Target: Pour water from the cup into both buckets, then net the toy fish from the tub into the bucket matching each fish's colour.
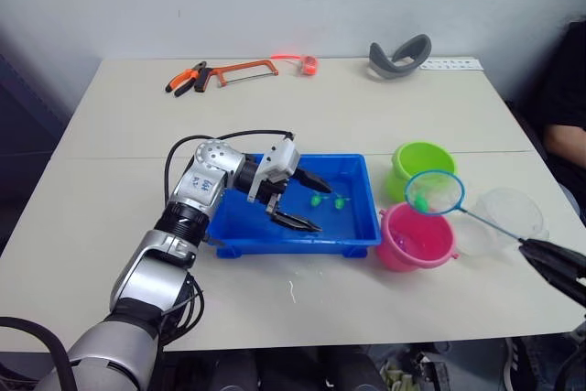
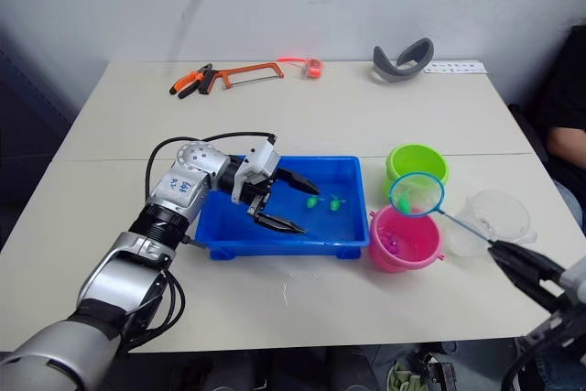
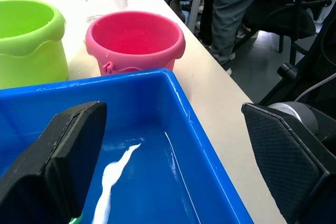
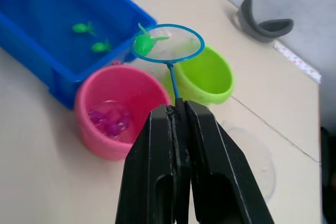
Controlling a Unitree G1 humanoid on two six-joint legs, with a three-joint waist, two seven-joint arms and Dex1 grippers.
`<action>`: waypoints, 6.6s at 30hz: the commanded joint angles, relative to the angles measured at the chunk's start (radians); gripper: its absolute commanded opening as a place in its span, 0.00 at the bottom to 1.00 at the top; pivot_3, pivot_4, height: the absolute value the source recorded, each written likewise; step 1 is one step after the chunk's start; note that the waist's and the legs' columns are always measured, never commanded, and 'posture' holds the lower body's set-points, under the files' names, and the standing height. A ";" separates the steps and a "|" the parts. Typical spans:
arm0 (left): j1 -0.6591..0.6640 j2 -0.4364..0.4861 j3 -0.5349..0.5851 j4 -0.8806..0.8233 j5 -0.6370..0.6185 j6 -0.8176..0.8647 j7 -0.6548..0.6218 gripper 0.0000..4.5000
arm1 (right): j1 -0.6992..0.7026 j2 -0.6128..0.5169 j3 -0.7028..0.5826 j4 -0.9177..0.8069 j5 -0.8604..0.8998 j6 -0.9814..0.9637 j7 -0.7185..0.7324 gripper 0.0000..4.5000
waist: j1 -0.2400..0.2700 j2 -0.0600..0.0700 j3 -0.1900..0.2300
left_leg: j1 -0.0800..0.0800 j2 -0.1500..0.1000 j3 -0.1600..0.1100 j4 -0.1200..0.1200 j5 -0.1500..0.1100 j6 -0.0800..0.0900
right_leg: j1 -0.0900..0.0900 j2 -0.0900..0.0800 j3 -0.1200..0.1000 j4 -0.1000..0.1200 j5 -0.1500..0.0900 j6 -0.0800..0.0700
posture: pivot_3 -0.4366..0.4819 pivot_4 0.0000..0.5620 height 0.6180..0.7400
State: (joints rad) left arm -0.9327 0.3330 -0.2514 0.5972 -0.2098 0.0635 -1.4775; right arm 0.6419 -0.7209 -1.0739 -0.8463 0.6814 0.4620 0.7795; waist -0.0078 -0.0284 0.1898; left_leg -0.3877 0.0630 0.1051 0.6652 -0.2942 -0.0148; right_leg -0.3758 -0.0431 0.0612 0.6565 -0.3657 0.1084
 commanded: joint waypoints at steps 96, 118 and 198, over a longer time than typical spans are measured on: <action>0.180 0.208 0.057 -0.330 0.007 0.144 0.143 0.99 | -0.785 -0.331 0.994 0.427 -0.415 -0.402 0.270 0.00 | -0.020 0.001 0.000 | 0.001 0.003 0.002 0.005 0.001 -0.002 | -0.001 -0.001 -0.002 0.006 0.000 0.000 | 0.48 0.27 1.00; 0.052 0.075 0.096 -0.235 -0.045 0.170 0.177 0.99 | -0.591 -0.184 0.514 0.160 -0.003 0.159 0.013 0.00 | -0.017 0.001 0.000 | 0.000 0.002 0.001 0.003 0.001 -0.001 | -0.001 0.000 -0.002 0.004 0.000 0.000 | 0.48 0.27 1.00; 0.075 0.124 0.078 -0.173 0.016 0.082 0.180 0.99 | -0.960 -0.407 0.868 0.522 -0.630 -0.547 0.062 0.00 | -0.029 0.003 0.000 | 0.003 0.003 0.003 0.003 0.003 -0.004 | -0.001 0.002 0.000 0.006 0.000 0.000 | 0.48 0.27 1.00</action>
State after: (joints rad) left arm -0.8549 0.4467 -0.1775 0.4725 -0.1929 0.1404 -1.2892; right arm -0.2938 -1.1318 -0.2326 -0.3021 0.0439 -0.0876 0.8353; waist -0.0371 -0.0253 0.1894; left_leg -0.3853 0.0656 0.1073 0.6677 -0.2916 -0.0189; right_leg -0.3772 -0.0419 0.0611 0.6621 -0.3658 0.1084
